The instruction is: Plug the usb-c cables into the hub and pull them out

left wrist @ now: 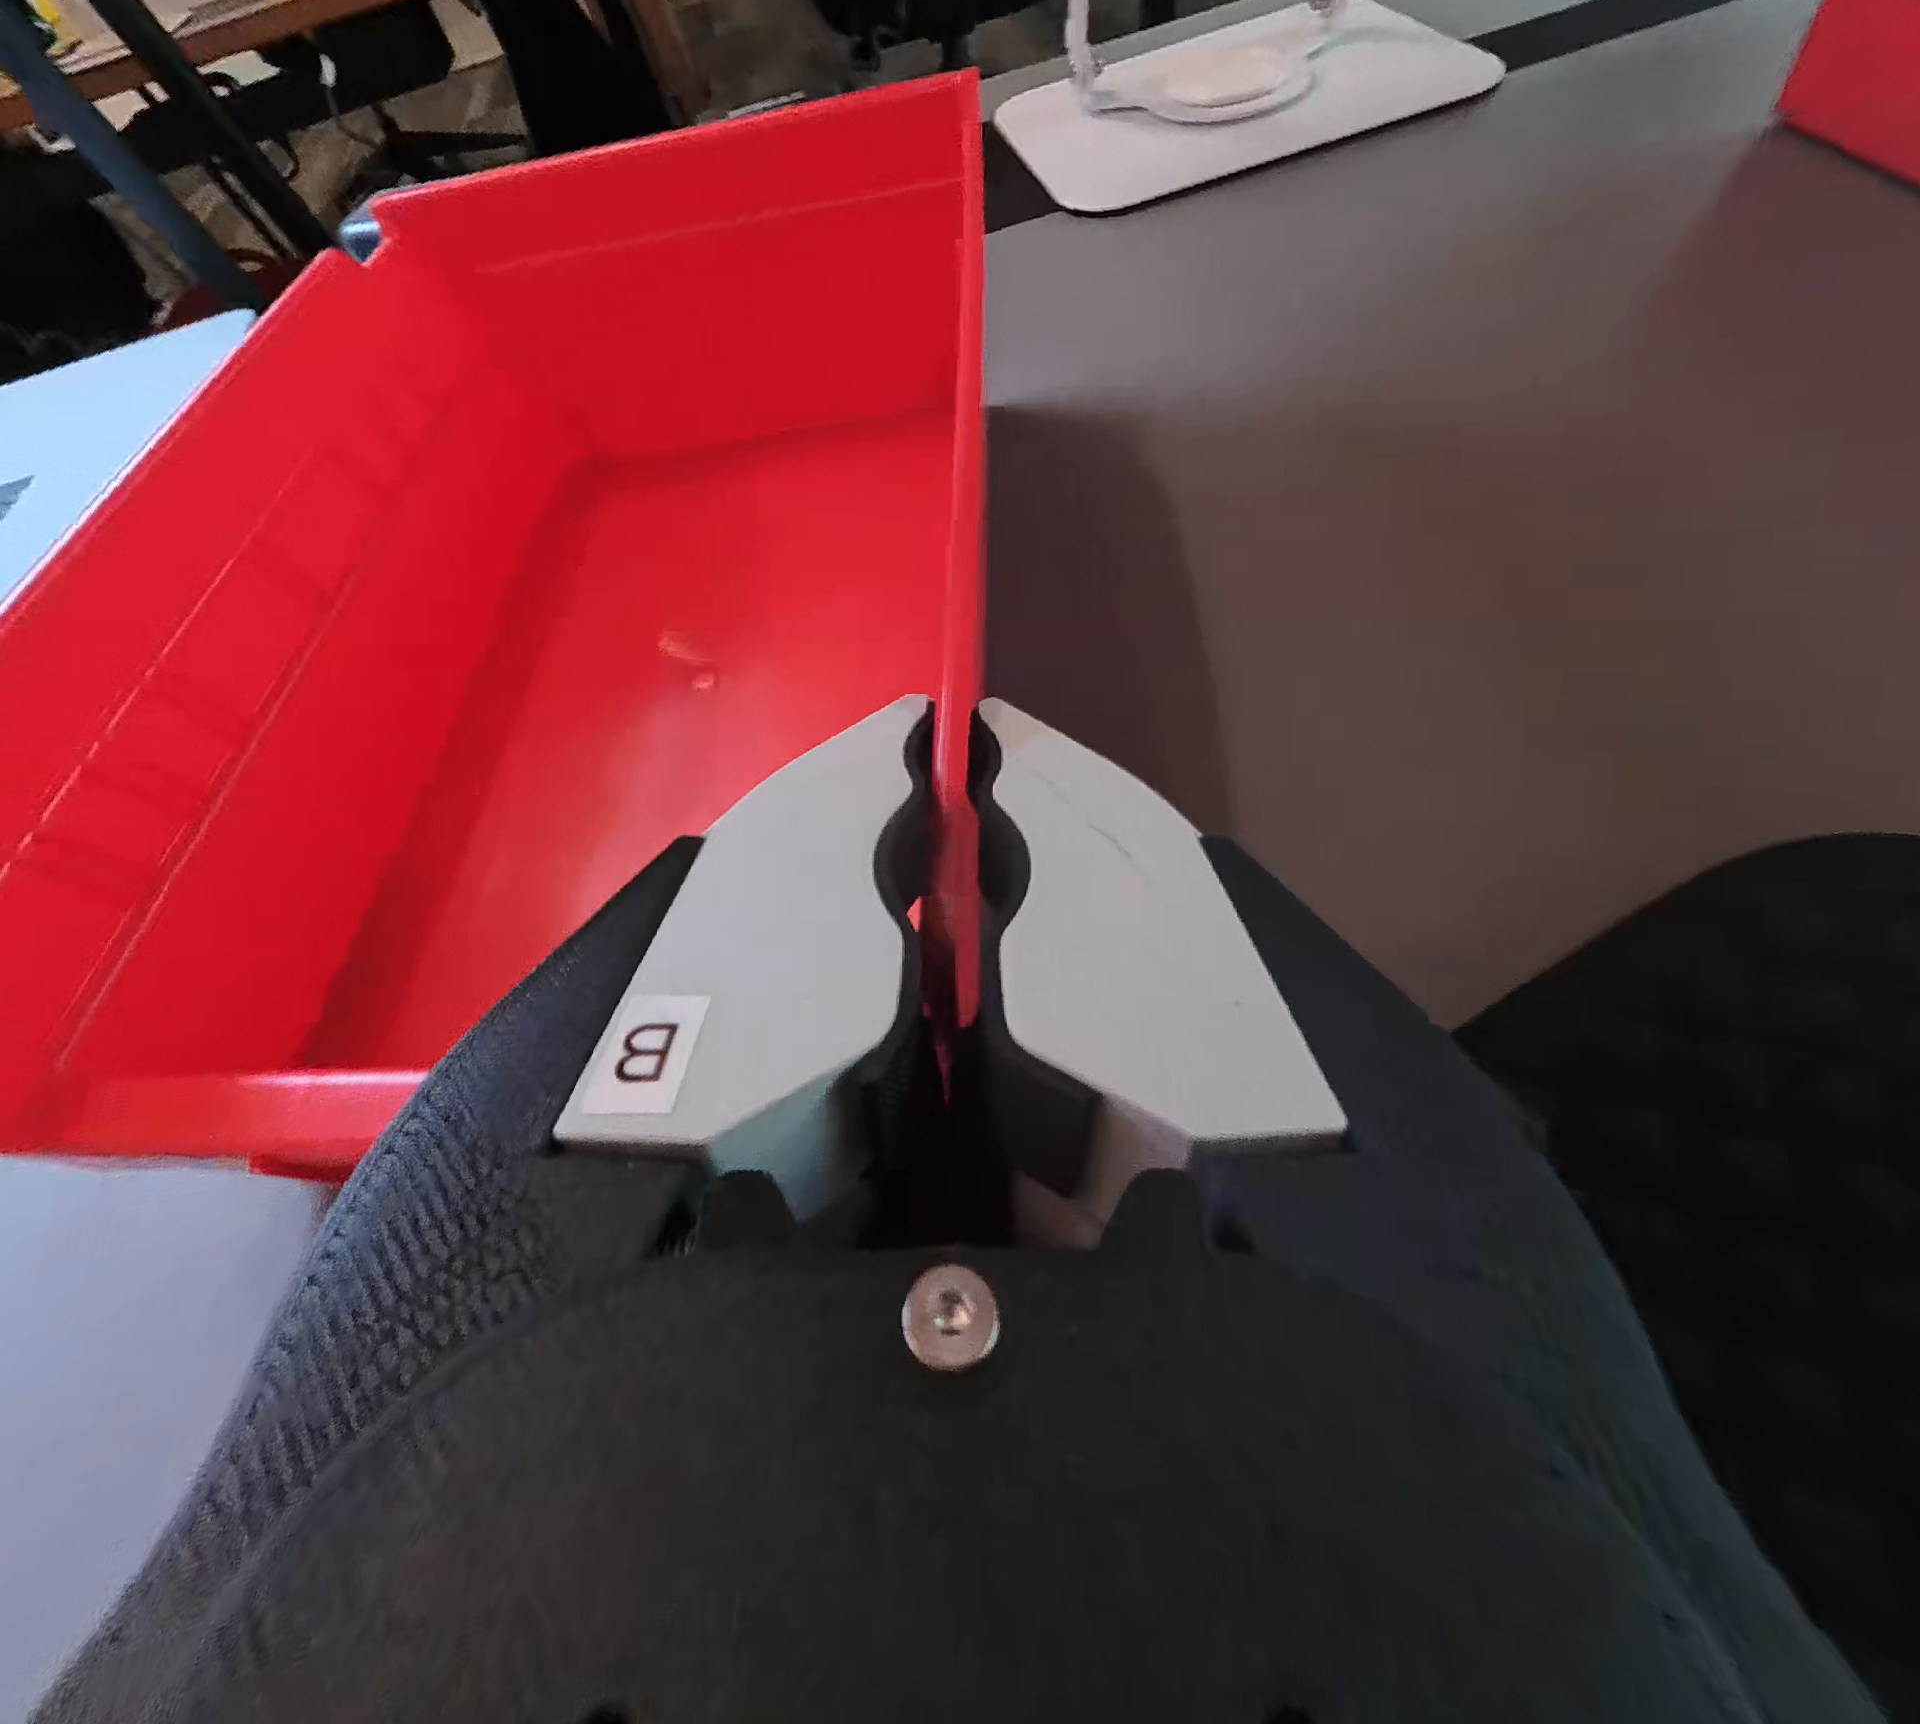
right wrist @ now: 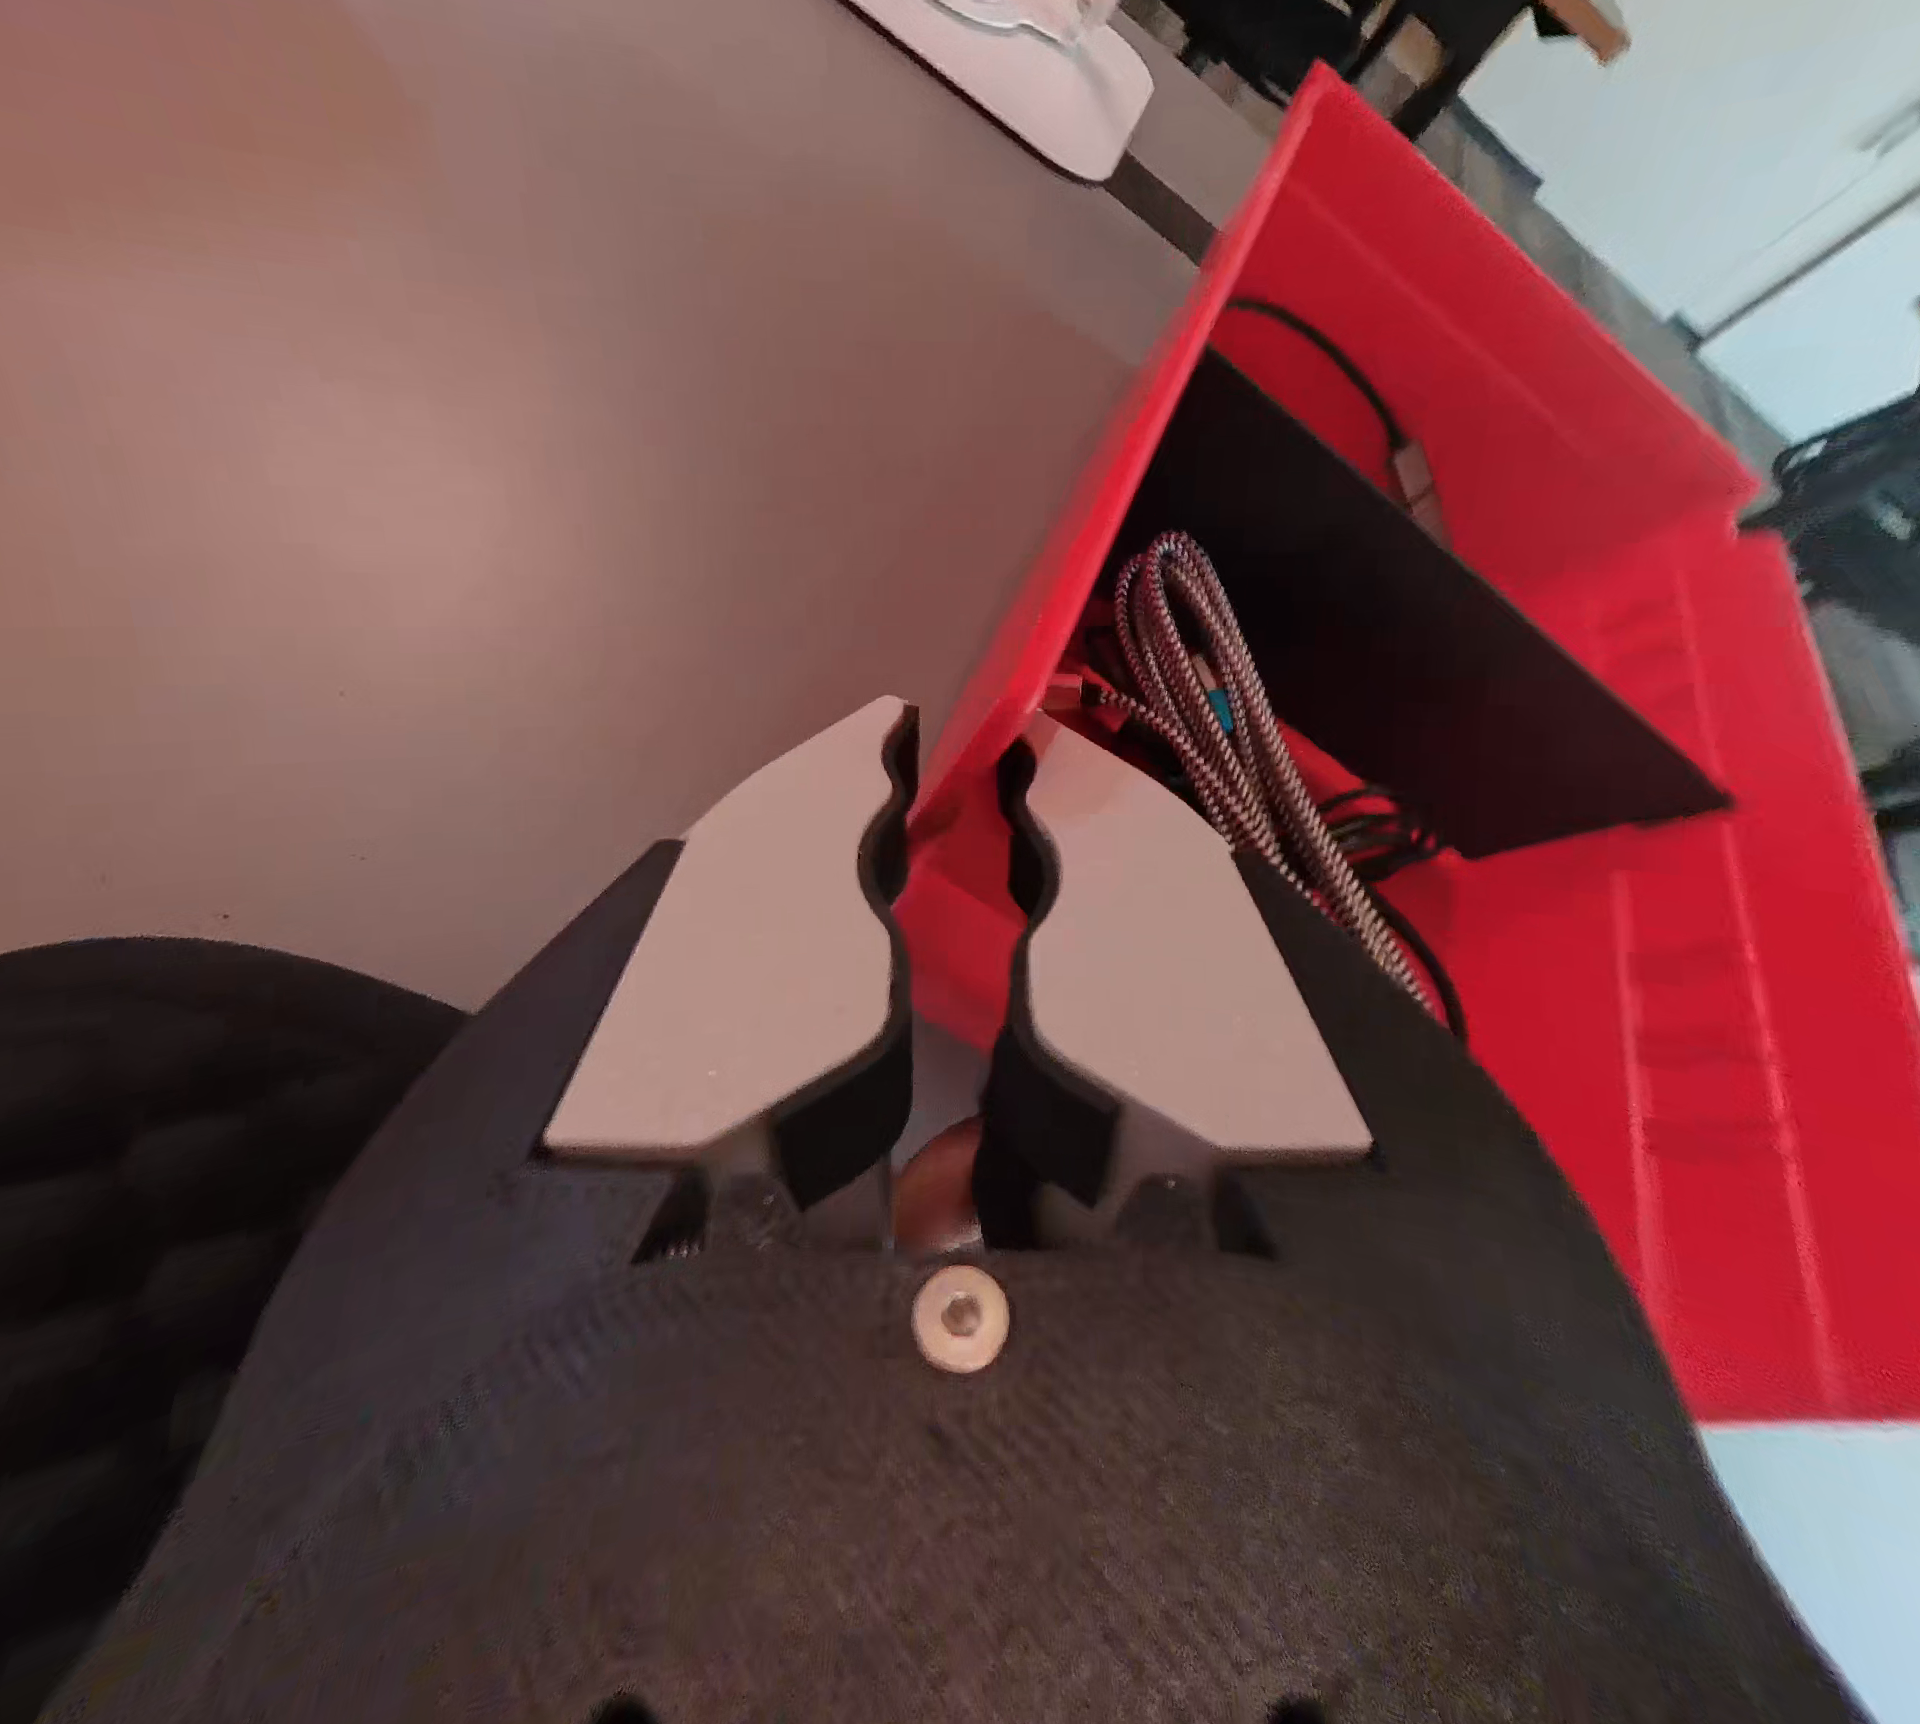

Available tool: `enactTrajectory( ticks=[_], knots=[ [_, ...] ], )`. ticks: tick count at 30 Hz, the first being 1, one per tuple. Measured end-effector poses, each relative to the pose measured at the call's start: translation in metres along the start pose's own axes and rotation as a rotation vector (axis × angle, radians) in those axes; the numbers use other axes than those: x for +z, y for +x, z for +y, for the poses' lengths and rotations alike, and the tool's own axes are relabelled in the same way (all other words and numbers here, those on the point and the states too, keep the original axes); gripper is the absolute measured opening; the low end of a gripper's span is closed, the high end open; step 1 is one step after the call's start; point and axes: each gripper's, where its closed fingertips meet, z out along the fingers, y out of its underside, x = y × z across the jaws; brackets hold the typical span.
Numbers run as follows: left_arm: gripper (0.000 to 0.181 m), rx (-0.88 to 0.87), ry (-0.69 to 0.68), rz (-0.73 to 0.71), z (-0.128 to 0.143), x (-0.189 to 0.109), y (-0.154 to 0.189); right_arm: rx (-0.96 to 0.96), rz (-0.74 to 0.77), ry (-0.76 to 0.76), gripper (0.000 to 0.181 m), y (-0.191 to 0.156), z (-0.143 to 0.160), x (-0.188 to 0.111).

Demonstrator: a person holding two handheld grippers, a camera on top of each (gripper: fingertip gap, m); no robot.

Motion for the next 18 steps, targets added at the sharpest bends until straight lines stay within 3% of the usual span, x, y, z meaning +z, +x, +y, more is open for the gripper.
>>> enactTrajectory(
  ticks=[8, 18],
  knots=[
    [0.002, 0.029, -0.008, -0.115, 0.003, 0.000, -0.013, -0.116, -0.150, 0.015, 0.023, -0.047, -0.035, 0.017],
    [0.002, -0.002, -0.017, -0.173, 0.008, -0.005, -0.029, -0.264, -0.387, 0.097, 0.022, -0.159, -0.100, 0.020]
  ],
)
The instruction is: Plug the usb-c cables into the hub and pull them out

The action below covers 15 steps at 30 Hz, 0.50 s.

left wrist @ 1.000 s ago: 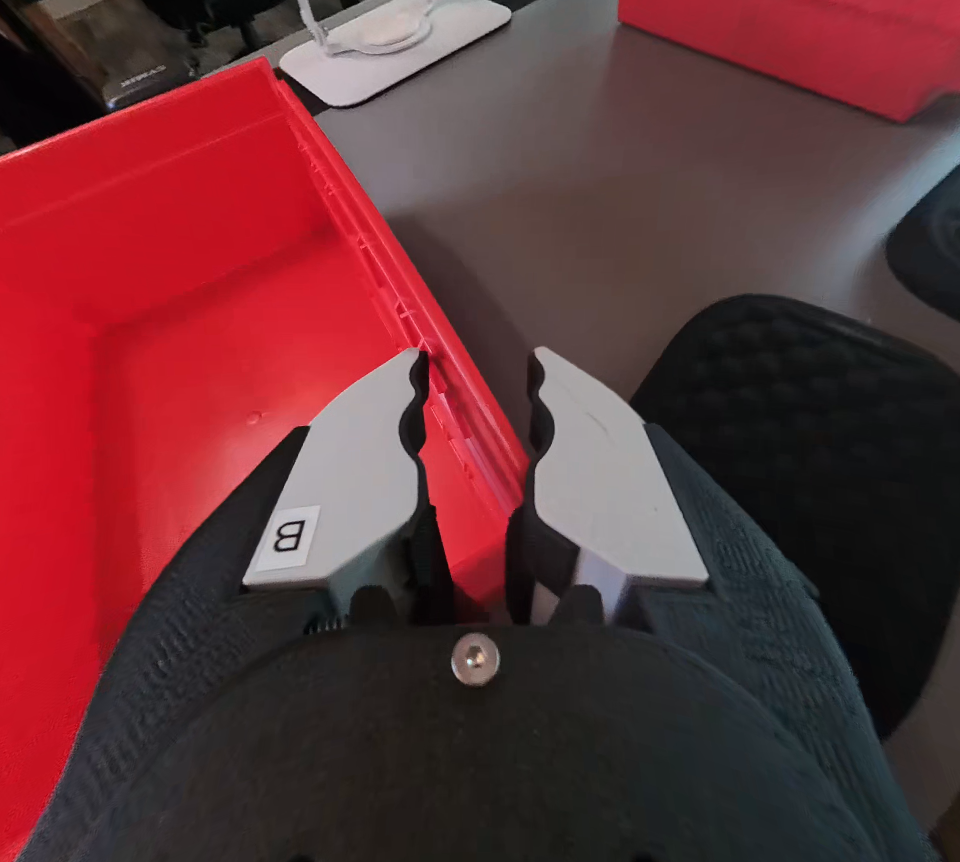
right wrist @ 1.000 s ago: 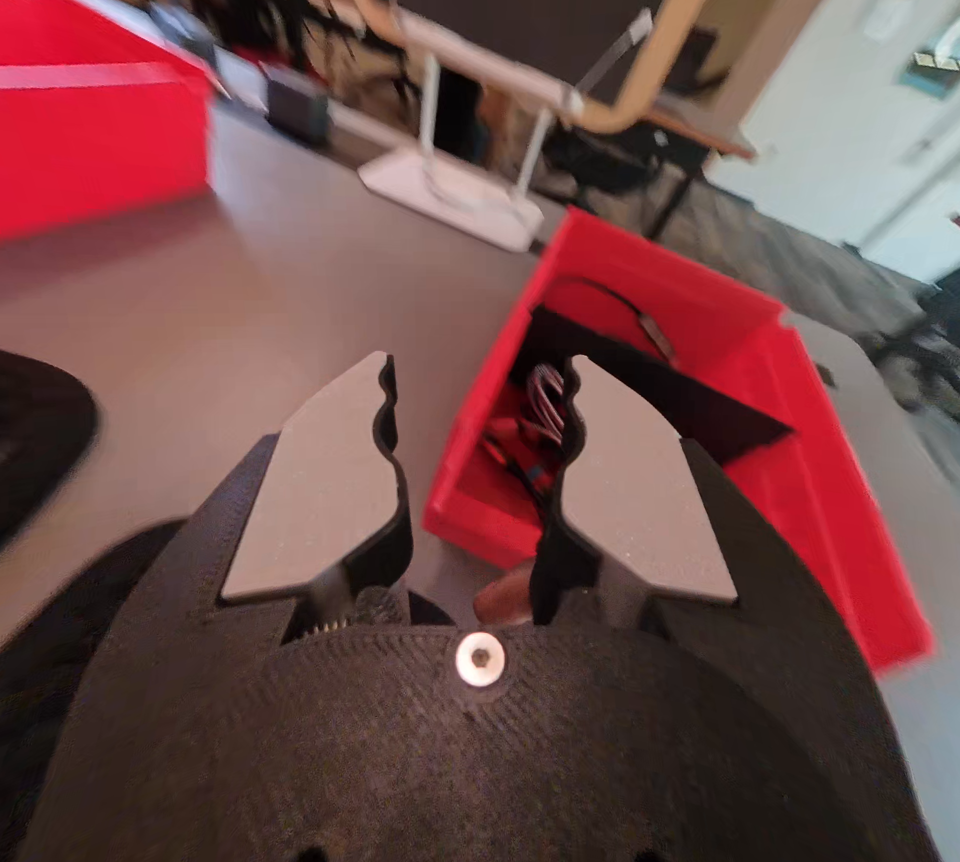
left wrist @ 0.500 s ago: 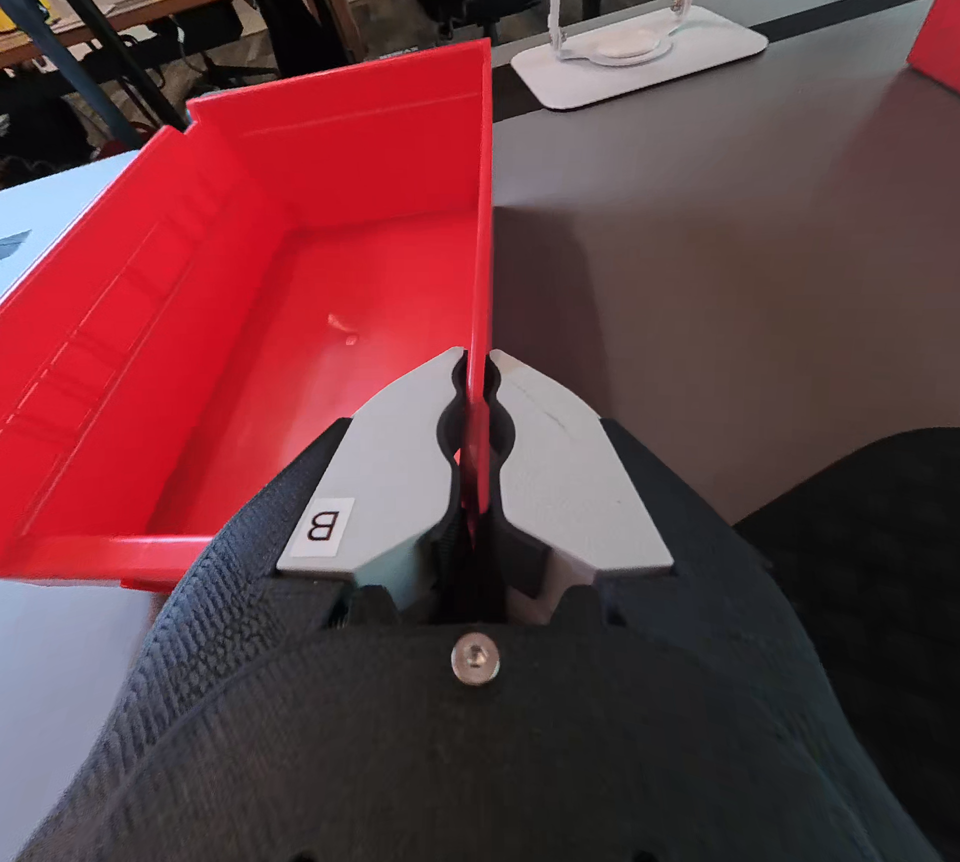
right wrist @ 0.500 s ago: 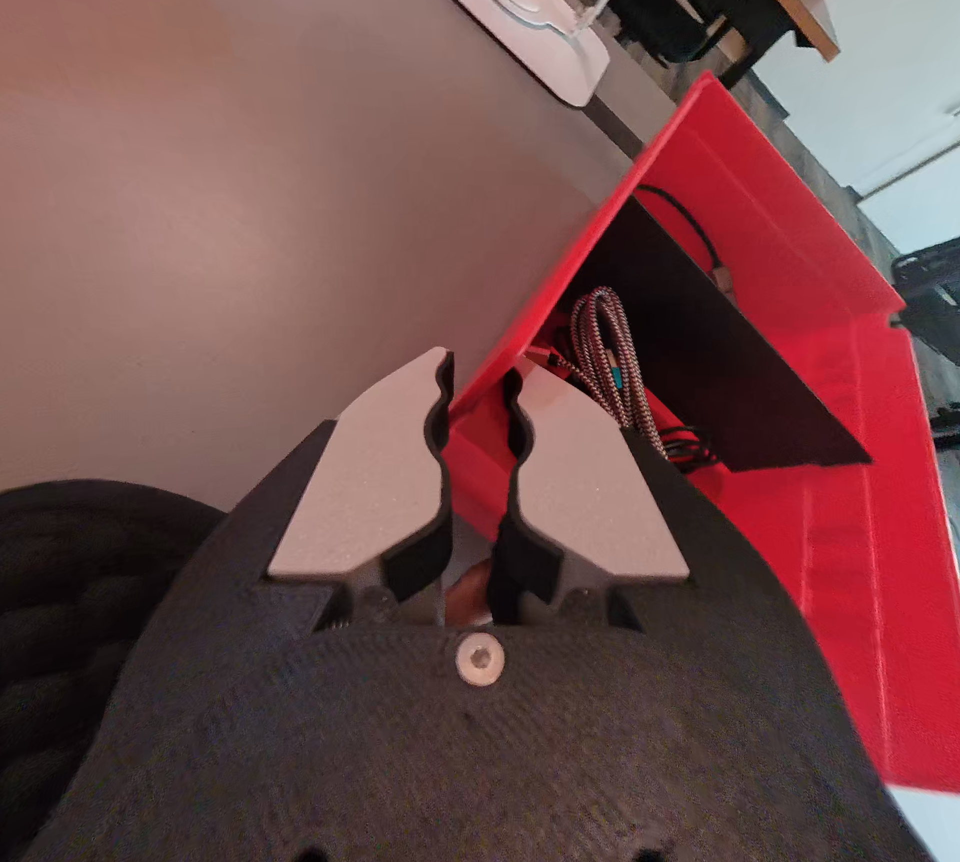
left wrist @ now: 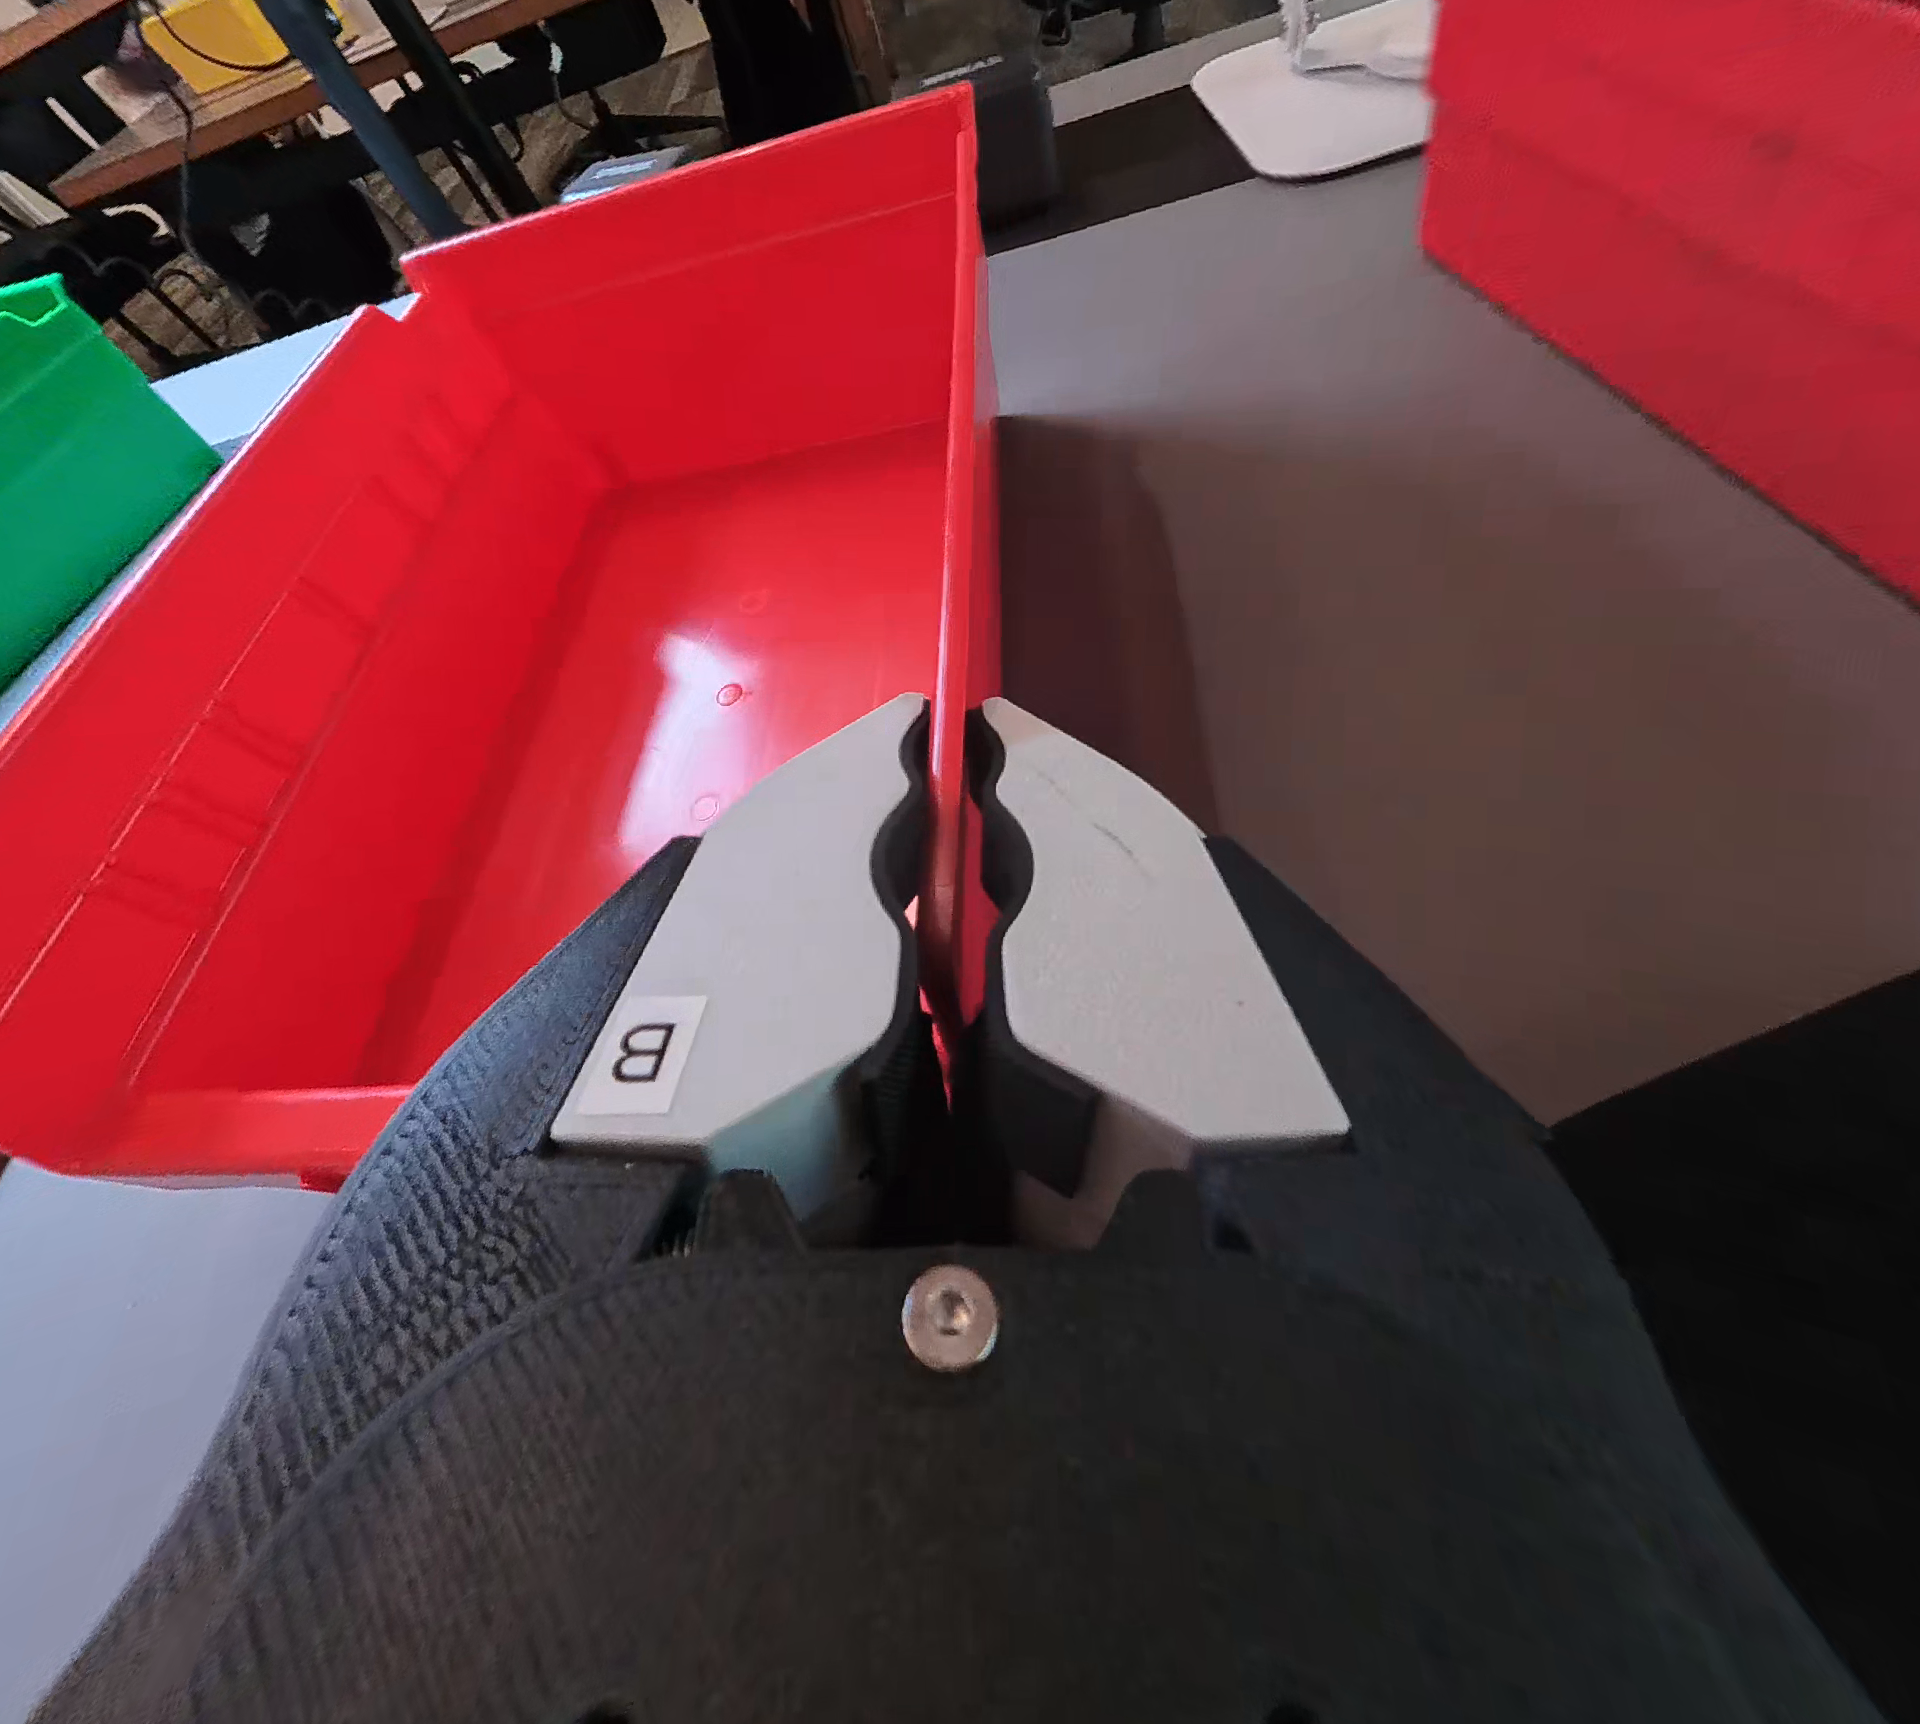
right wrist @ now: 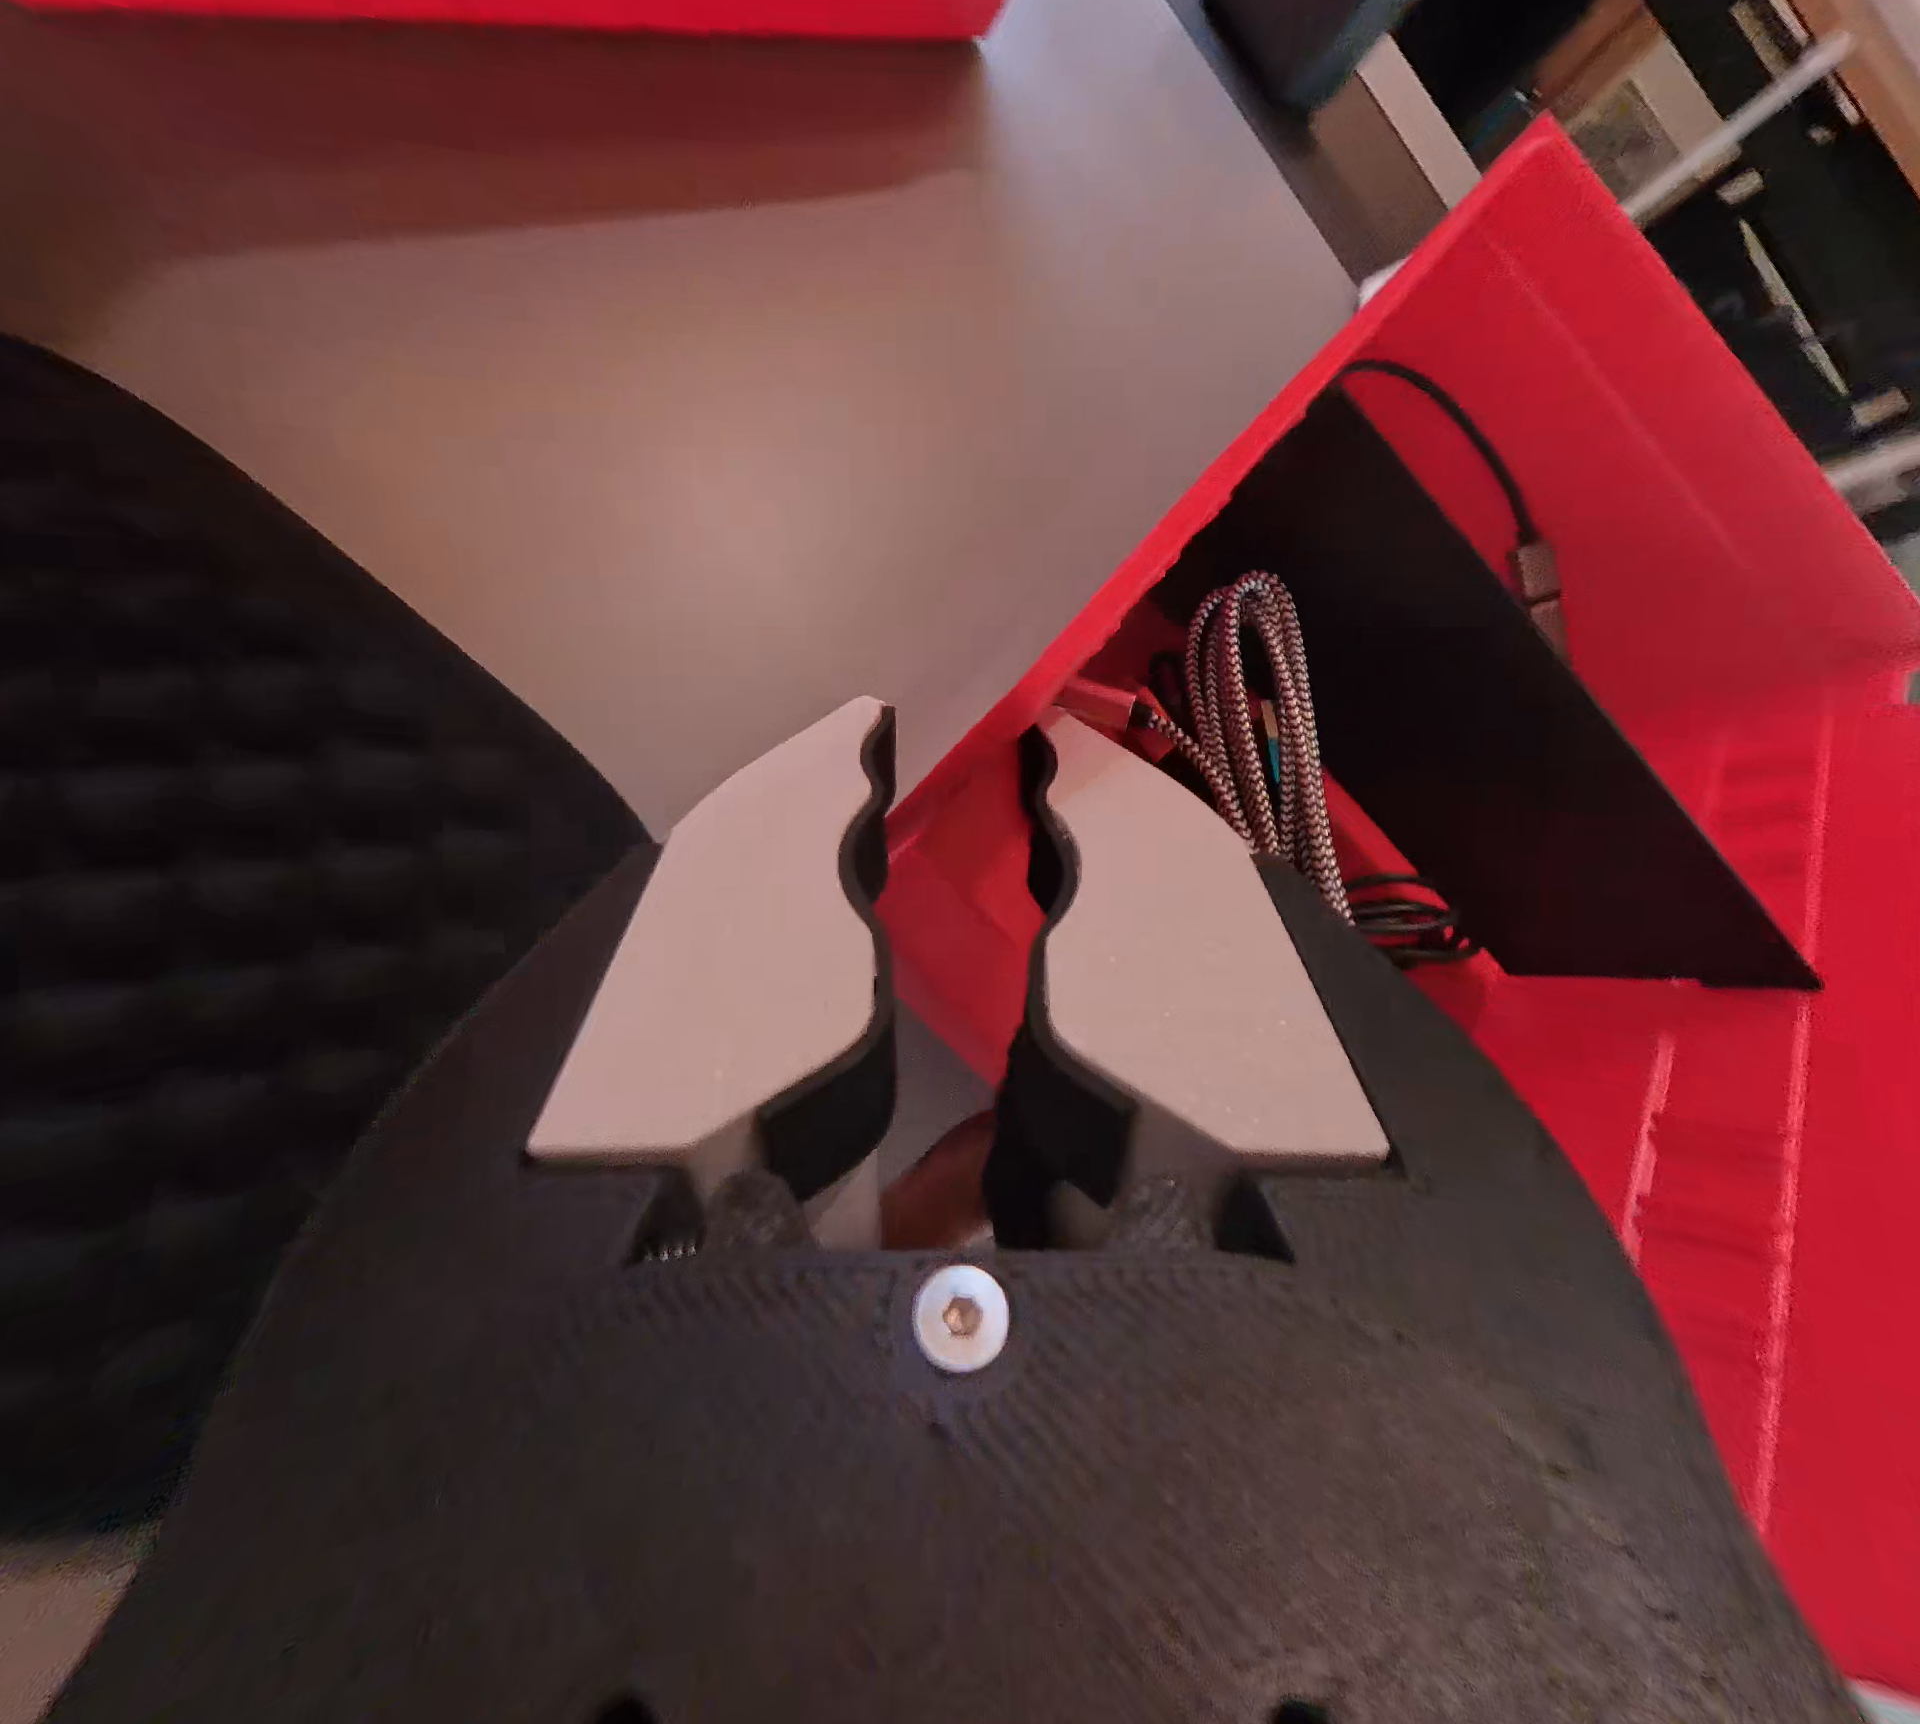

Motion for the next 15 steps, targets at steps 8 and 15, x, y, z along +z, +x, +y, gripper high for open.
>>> enactTrajectory(
  ticks=[8, 15],
  knots=[
    [0.004, 0.021, 0.024, -0.010, 0.000, -0.001, -0.001, -0.089, -0.155, 0.087, 0.020, -0.047, -0.055, 0.031],
    [0.048, -0.169, 0.150, 0.384, -0.022, -0.022, 0.025, -0.105, -0.225, 0.162, 0.021, -0.059, -0.079, 0.049]
  ],
)
